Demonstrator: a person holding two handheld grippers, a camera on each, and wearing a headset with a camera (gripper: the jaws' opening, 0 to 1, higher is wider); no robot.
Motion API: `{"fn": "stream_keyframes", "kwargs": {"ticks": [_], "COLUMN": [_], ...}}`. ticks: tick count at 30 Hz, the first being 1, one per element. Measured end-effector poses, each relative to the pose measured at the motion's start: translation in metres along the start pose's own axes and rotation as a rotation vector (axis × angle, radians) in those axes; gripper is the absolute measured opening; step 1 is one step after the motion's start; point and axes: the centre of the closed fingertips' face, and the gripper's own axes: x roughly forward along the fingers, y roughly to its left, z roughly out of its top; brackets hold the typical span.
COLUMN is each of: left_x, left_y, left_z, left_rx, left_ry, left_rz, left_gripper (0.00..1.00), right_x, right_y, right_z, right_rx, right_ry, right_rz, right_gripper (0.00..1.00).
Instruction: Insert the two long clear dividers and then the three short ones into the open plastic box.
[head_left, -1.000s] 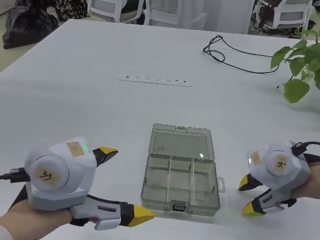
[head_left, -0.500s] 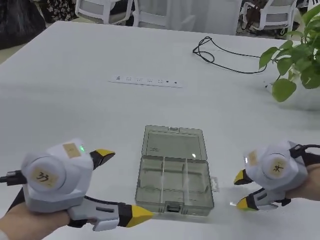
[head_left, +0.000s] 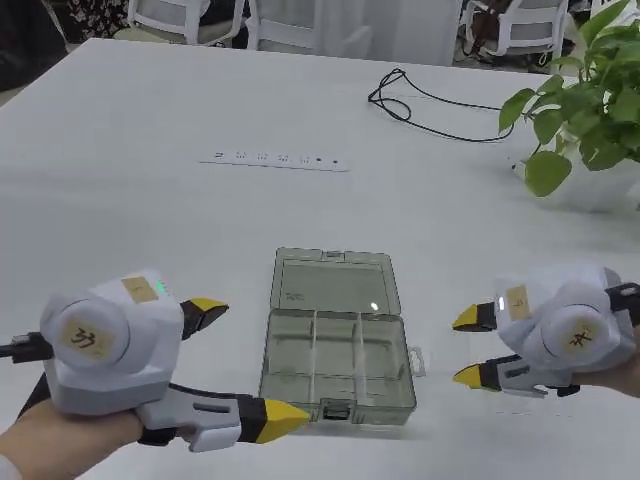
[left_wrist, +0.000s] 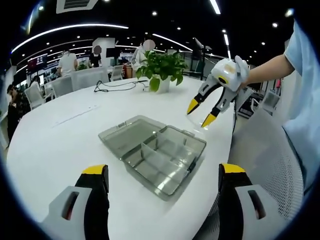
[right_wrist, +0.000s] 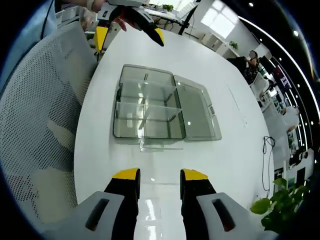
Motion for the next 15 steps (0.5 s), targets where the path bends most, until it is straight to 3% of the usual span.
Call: {"fn": "stream_keyframes", "kwargs": {"ticks": [9, 12, 13, 15], "left_x": [0.012, 0.017, 0.018, 0.021], "left_y": [0.000, -0.003, -0.005, -0.008], "left_z": [0.012, 0.013, 0.014, 0.018], "left_rx": [-0.142, -0.195, -0.208, -0.242], "left_ry": [-0.024, -0.013, -0.017, -0.025], "left_rz": [-0.022, -0.048, -0.051, -0.062], "left_gripper": [0.86, 0.81, 0.80, 0.77], "right_x": [-0.006, -0.007, -0.007, -0.007], "right_y": [-0.009, -0.013, -0.017, -0.016], "right_z": [0.036, 0.045, 0.049, 0.054], "right_rx": [-0.083, -0.112, -0.135, -0.131], "right_ry": [-0.047, -0.051, -0.051, -0.061], "right_rz": [-0.097, -0.120, -0.149, -0.143], "right_gripper": [0.32, 0.32, 0.32, 0.32]}}
